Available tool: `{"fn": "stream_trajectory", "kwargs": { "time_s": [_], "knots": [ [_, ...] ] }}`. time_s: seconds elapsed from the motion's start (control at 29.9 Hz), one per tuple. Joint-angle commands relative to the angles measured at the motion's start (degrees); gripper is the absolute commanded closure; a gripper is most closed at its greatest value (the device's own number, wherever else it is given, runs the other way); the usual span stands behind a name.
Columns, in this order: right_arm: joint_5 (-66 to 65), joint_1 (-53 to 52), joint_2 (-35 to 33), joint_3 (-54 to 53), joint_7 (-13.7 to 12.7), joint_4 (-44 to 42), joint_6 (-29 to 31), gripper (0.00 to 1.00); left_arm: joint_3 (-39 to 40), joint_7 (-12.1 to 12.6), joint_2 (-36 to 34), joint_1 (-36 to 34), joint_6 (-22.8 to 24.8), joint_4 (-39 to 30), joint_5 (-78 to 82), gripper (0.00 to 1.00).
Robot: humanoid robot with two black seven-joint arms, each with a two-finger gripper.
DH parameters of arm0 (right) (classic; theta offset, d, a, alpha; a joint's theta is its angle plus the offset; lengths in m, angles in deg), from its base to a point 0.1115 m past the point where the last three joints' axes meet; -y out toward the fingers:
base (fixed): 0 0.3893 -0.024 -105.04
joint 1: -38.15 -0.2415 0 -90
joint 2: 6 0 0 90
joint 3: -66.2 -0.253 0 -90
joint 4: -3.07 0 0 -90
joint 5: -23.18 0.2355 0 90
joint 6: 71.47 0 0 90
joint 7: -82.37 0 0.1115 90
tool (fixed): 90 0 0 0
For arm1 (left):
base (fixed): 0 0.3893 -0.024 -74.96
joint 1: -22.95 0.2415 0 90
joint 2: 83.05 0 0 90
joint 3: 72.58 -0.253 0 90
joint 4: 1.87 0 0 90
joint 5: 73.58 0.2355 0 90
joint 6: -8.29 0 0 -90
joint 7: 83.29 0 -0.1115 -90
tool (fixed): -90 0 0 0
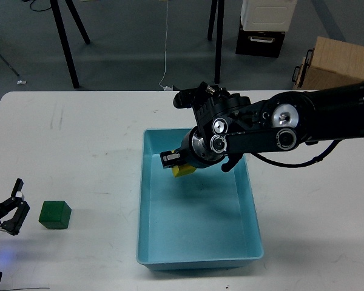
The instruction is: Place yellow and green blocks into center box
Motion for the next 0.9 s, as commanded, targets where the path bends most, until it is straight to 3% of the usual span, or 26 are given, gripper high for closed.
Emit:
{"fn": "stream_trajectory", "kwargs": {
  "time_s": [0.0, 0.3, 0.53, 0.6, 0.74, 0.8, 0.87],
  "knots": [
    [0.1, 0.0, 0.0, 0.0, -0.3, -0.2, -1.1, 0.00, -0.1, 0.2, 0.0, -0.4, 0.0, 0.0, 0.0, 0.00],
    [7.5, -1.4, -0.1, -7.7, -0.3, -5.4, -0.5, 0.00, -0.1, 0.2, -0.2, -0.6, 0.0, 0.0, 0.0, 0.00],
    [20.2, -0.4, -13.8, -25.8, 0.6, -8.4, -0.9, 0.00, -0.1, 0.3, -0.4, -1.4, 0.0, 0.0, 0.0, 0.00],
    [24.5, 1.2, -18.1, -30.2, 3.2, -9.8, -0.8, 0.00, -0.1, 0.3, -0.4, -1.6, 0.0, 0.0, 0.0, 0.00],
    [34.8, 8.6, -26.5, -39.3, 14.8, -9.8, -0.2, 0.00, -0.1, 0.3, -0.4, -2.7, 0.0, 0.0, 0.1, 0.00],
    [41.0, 12.7, -30.3, -42.3, 18.0, -9.8, 1.1, 0.00, -0.1, 0.3, -0.5, -2.8, 0.0, 0.0, 0.1, 0.00],
    [48.1, 17.1, -34.7, -45.4, 19.5, -9.8, 4.2, 0.00, -0.1, 0.3, -0.6, -3.2, 0.0, 0.0, 0.1, 0.00]
  ]
}}
